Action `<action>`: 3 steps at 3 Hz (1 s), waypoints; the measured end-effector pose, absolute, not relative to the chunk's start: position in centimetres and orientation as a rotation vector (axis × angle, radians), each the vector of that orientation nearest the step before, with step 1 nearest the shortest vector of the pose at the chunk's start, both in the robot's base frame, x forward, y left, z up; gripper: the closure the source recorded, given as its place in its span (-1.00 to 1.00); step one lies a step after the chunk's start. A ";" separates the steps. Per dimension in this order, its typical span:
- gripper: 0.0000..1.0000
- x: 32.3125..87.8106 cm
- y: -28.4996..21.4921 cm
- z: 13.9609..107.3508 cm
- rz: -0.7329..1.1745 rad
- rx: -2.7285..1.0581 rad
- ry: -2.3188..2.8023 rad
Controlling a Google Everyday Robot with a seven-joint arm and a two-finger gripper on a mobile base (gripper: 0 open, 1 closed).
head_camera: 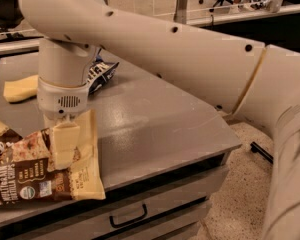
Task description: Pick brown chip bag
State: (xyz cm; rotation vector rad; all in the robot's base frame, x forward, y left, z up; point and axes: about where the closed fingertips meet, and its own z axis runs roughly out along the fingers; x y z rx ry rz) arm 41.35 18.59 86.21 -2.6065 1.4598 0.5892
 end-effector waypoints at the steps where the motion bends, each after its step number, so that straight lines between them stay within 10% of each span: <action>1: 0.76 42.2 17.7 87.1 0.729 -2.482 1.444; 3: 1.00 45.3 14.5 92.5 0.735 -2.304 1.409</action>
Offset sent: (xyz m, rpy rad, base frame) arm 0.0509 -0.0551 0.0707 0.3053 0.0118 -0.1542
